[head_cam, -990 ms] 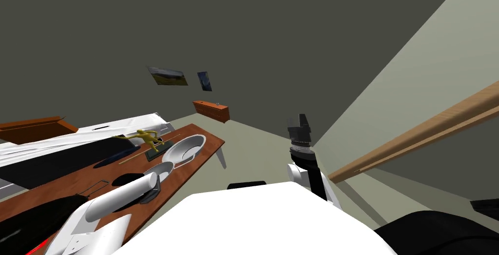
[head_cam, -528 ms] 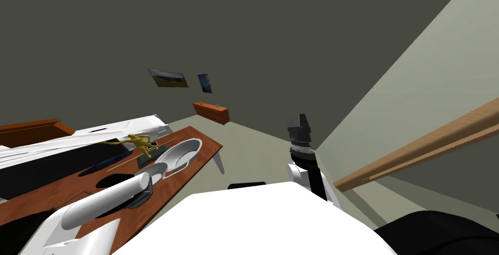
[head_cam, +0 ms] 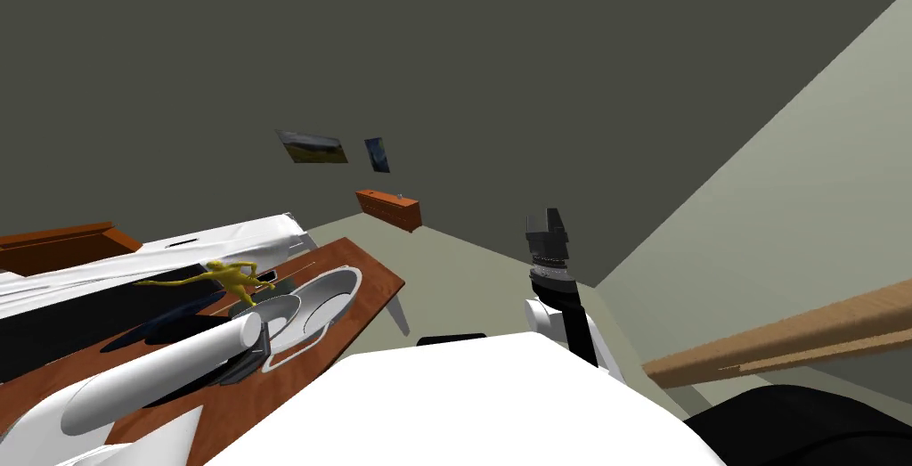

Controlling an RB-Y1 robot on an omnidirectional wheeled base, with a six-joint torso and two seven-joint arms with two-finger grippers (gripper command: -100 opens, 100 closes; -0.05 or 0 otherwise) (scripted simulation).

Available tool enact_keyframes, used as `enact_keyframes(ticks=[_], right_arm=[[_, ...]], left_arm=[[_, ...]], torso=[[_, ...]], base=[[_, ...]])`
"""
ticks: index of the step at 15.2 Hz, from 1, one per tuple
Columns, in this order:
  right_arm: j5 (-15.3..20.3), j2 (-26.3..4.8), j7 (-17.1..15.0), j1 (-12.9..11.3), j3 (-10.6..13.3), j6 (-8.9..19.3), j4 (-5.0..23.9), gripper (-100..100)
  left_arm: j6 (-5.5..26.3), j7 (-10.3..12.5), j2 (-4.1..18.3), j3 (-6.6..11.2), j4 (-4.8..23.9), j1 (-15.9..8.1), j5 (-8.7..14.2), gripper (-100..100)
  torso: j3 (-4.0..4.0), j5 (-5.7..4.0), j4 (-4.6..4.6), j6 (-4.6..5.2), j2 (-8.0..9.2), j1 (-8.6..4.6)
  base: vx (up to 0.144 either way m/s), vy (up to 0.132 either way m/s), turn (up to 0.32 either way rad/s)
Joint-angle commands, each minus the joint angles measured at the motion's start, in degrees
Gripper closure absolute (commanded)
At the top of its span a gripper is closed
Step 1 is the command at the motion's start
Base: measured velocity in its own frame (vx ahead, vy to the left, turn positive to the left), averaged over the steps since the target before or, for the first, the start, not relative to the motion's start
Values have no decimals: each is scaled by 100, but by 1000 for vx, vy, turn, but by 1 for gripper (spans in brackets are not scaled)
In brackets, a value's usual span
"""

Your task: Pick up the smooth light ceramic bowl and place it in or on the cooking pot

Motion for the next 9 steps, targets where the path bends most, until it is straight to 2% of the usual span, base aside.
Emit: enact_keyframes(ticks=[1,5,6,7,9], right_arm=[[0,0,0,0,0,0,0,0],[0,0,0,0,0,0,0,0],[0,0,0,0,0,0,0,0],[0,0,0,-1,0,0,0,0],[0,0,0,-3,1,1,1,0]], left_arm=[[140,14,-38,11,-187,27,11,100],[335,38,-121,-1,-487,55,29,100],[283,34,-104,-3,-417,48,16,100],[297,36,-106,-3,-434,48,15,-100],[297,37,-104,-3,-434,46,14,-100]], torso=[[0,0,0,0,0,0],[15,5,5,-6,26,18],[13,6,5,-6,23,26],[20,10,6,-3,39,22],[43,7,15,-3,79,3]], base=[[207,53,87],[187,95,119],[126,73,45],[46,25,-6],[18,9,-3]])
